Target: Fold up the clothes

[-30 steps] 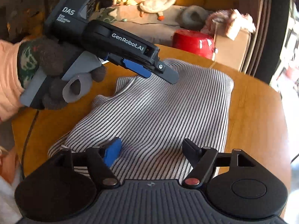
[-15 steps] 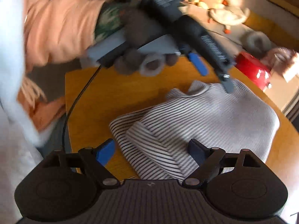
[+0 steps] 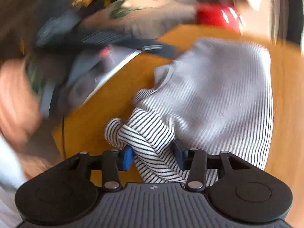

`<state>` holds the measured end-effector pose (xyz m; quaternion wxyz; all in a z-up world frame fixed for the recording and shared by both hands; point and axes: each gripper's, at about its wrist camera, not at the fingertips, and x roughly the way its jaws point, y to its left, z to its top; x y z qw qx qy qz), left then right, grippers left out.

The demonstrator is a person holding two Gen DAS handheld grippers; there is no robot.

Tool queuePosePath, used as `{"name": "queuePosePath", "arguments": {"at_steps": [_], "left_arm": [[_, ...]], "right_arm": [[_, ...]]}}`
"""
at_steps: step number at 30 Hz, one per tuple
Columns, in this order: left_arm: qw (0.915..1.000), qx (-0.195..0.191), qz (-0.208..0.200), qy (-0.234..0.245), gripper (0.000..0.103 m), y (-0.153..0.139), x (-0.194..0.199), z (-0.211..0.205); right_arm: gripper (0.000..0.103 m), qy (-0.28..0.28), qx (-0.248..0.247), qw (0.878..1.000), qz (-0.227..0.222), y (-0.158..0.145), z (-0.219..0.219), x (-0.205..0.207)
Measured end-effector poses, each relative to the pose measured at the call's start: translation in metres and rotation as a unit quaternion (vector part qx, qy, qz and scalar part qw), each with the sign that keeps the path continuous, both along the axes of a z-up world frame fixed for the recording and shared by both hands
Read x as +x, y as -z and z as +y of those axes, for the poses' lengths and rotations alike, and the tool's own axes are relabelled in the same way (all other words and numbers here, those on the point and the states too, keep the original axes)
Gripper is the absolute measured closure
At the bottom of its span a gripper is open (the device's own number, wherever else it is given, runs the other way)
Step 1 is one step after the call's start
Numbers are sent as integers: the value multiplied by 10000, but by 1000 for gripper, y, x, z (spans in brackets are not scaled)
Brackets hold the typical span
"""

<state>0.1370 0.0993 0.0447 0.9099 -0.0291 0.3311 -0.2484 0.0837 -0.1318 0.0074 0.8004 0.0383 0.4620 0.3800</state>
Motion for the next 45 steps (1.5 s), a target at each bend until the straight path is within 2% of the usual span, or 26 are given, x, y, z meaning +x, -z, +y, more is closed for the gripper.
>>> {"name": "queuePosePath", "arguments": {"at_steps": [2,5,8,11,14,16,18,19,21,23,25,27,29,30,31,32,34,36,38,39,41,44,45], "left_arm": [[9991,165,-136,372,8,-5,-16,4],[9934,435,-292,1017,7,-7,-42,4],[9815,719,-422,1725,5,-2,-67,-8],[9647,1304,-716,2173,5,12,-85,-33],[9482,1852,-1077,2347,5,31,-89,-58],[9401,2087,-1214,2408,10,42,-89,-72],[9370,2140,-1216,2479,40,49,-86,-78],[9404,2073,-1126,2449,42,50,-83,-79],[9553,1679,-749,2315,47,49,-70,-74],[9706,1114,-248,2117,49,45,-53,-65],[9816,380,356,1838,50,42,-29,-49],[9832,-79,731,1670,51,43,-13,-38],[9832,-213,844,1607,51,44,-7,-35],[9834,-179,830,1604,51,44,-8,-35],[9837,-126,808,1600,52,42,-9,-35],[9839,-94,793,1596,51,40,-12,-35],[9836,-207,778,1613,40,30,-15,-24],[9849,-499,674,1513,11,16,-13,-4],[9869,-861,569,1240,8,5,-4,17],[9879,-1002,537,1051,9,1,4,24],[9911,-1014,581,643,15,5,27,25],[9900,-979,911,442,47,26,58,14],[9889,-940,1039,489,50,35,64,8]], "right_arm": [[61,174,318,9988,341,5,-10,7],[62,384,656,9947,695,12,-20,12],[62,546,929,9891,1003,17,-28,15],[62,588,1075,9857,1156,20,-32,16],[62,509,933,9891,1018,16,-28,14],[62,374,576,9963,526,2,-21,5],[58,212,161,9995,-148,-15,-16,-9],[54,125,-40,9982,-588,-24,-17,-20],[36,-28,-481,9877,-1489,-40,-21,-43],[33,-255,-1140,9645,-2368,-41,-20,-66],[33,-473,-1572,9440,-2862,-32,-15,-79],[33,-501,-1782,9291,-3202,-19,-9,-87],[33,-418,-2040,8984,-3867,-5,2,-89],[39,-372,-2145,8851,-4112,0,7,-88],[48,-366,-2113,8881,-4067,2,10,-82],[67,-395,-1980,9006,-3848,2,11,-75],[73,-435,-1775,9168,-3551,-4,9,-70],[78,-481,-1644,9285,-3294,-14,2,-71],[80,-474,-1483,9407,-3014,-26,-6,-73],[80,-471,-1413,9450,-2912,-33,-9,-73],[81,-487,-1255,9520,-2750,-48,-12,-73],[81,-519,-1119,9534,-2754,-75,-11,-65],[81,-504,-1085,9526,-2798,-86,-11,-60]]}}
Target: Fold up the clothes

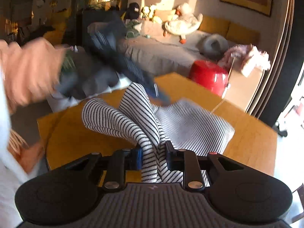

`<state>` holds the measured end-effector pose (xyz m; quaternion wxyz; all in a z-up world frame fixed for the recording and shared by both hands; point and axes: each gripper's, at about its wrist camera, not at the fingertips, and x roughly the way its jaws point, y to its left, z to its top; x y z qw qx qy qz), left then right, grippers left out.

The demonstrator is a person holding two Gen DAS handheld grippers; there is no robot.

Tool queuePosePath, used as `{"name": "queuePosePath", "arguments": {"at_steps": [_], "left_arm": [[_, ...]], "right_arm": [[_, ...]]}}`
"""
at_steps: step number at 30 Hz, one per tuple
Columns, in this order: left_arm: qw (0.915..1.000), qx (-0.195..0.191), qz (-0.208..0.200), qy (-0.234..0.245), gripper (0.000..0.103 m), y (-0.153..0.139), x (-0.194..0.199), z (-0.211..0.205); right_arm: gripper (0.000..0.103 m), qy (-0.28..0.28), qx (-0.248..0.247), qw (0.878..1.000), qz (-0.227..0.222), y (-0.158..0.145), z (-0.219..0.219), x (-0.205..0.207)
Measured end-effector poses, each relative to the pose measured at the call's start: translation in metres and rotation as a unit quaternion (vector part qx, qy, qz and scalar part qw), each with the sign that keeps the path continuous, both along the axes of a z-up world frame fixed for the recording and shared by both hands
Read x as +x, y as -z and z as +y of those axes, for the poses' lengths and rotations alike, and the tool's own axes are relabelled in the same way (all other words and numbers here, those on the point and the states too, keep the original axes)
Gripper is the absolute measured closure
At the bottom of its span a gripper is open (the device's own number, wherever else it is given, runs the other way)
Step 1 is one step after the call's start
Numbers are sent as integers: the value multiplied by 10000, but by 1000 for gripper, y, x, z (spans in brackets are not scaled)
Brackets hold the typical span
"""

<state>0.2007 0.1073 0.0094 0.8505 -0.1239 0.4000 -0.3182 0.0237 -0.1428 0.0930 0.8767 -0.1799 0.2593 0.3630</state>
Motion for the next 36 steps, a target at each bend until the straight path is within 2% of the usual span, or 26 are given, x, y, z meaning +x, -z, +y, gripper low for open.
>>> {"name": "queuePosePath", "arguments": {"at_steps": [3,6,9,11,12,13,15,19,23,25,28,29,32,33,36], "left_arm": [[9994,-36,319,147,52,23,13,-10],[9986,-242,448,134,56,30,21,-3],[9988,-221,429,59,58,32,30,9],[9989,-181,434,44,65,31,31,19],[9989,-153,432,39,65,30,31,23],[9992,-74,398,5,64,28,29,28],[9994,164,277,-136,41,22,22,39],[9988,205,-202,-387,36,-5,8,61],[9956,154,-878,-298,31,-41,-2,50],[9930,89,-1166,-141,31,-51,-13,40],[9885,158,-1489,219,32,-59,-11,2],[9883,314,-1469,281,32,-54,-4,-9],[9885,908,-1198,168,40,-27,18,-31],[9884,1016,-1124,87,43,-18,24,-31],[9894,1034,-1011,-109,41,-7,33,-25]], "right_arm": [[82,44,110,9997,-216,-30,-2,24],[82,-17,146,9993,-356,-39,5,67],[82,-52,113,9999,-110,-12,26,124],[87,-42,-8,9999,133,14,40,158],[87,-34,-82,9996,263,27,47,174],[87,3,-145,9991,395,40,52,189],[85,139,-137,9981,587,60,56,209],[83,362,395,9928,1073,74,44,235],[65,640,930,9795,1667,82,24,255],[65,699,1028,9770,1733,84,20,257],[63,744,1002,9782,1660,83,19,256],[60,768,972,9790,1620,81,19,254],[40,968,785,9834,1320,73,13,251],[30,1105,687,9847,1160,71,9,250],[12,1612,345,9849,526,60,-2,238]]}}
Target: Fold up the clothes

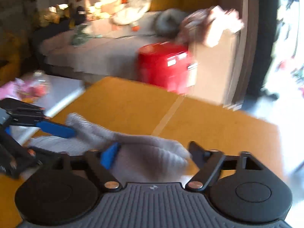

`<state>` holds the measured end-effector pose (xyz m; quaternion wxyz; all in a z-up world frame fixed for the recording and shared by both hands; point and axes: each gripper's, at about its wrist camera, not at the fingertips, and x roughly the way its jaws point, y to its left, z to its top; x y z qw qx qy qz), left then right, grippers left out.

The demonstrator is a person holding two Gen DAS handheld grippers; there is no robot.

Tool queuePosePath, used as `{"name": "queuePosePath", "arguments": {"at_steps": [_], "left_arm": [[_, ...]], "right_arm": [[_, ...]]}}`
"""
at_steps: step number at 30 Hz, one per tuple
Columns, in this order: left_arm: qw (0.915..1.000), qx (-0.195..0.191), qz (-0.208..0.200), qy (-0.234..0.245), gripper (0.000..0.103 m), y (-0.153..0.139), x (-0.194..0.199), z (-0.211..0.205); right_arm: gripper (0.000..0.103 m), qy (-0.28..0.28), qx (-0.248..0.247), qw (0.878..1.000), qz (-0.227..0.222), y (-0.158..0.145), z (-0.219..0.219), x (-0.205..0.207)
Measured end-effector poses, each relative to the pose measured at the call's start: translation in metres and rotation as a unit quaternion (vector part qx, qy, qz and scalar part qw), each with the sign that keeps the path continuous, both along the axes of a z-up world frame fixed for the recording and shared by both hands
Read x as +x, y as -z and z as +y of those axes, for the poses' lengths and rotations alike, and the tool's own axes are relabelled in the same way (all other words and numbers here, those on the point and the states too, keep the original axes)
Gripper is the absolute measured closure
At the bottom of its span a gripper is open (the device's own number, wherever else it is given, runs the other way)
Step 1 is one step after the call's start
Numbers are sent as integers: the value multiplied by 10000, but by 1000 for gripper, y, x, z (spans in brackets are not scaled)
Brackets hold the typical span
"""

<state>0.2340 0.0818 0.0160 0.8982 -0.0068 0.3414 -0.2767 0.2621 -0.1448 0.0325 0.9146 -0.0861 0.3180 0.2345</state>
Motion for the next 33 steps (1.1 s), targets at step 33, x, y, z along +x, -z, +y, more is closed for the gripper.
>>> {"name": "queuePosePath", "arguments": {"at_steps": [33], "left_arm": [[10000,6,72,7,32,0,4,1]], "right_arm": [[0,-422,134,9988,-223,-10,21,-84]]}}
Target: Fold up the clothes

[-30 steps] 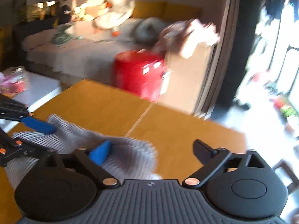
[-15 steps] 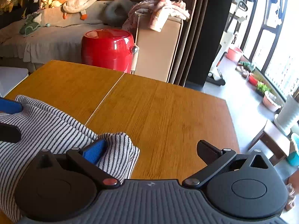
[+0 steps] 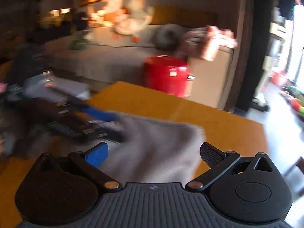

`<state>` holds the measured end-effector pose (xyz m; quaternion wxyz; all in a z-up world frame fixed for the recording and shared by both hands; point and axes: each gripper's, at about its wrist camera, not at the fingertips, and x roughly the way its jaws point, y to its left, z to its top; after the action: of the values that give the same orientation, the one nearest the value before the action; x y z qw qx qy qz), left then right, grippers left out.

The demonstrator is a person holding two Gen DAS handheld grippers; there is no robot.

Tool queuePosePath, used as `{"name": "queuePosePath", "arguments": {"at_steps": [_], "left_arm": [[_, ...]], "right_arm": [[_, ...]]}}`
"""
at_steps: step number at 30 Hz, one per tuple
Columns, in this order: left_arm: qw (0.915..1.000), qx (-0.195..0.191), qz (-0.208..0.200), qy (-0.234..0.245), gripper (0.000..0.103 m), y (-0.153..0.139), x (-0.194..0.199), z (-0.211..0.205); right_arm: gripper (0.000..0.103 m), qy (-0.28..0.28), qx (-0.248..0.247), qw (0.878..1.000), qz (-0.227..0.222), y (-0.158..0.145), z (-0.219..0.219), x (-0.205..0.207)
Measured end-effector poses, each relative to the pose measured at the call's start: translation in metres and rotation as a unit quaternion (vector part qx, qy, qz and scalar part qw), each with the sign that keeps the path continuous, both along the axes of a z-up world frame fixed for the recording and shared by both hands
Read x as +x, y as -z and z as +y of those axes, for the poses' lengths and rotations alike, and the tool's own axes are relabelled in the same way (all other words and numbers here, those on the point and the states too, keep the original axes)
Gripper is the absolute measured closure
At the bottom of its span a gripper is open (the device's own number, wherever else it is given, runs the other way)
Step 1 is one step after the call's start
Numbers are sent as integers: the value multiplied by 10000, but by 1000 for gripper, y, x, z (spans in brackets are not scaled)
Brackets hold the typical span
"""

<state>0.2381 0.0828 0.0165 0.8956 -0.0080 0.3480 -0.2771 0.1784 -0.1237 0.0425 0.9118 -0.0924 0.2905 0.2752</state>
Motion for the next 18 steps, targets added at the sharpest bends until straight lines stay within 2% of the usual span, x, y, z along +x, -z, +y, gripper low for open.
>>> {"name": "queuePosePath", "arguments": {"at_steps": [7,10,18], "left_arm": [[10000,-2,27,-11,31,1,1,0],[10000,-4,38,-20,30,2,2,1],[9999,85,52,-9,25,6,9,-4]], "right_arm": [[0,-783,303,9958,379,9,13,-9],[0,-879,247,9950,404,11,21,-16],[0,61,-633,9953,733,25,64,-9]]}}
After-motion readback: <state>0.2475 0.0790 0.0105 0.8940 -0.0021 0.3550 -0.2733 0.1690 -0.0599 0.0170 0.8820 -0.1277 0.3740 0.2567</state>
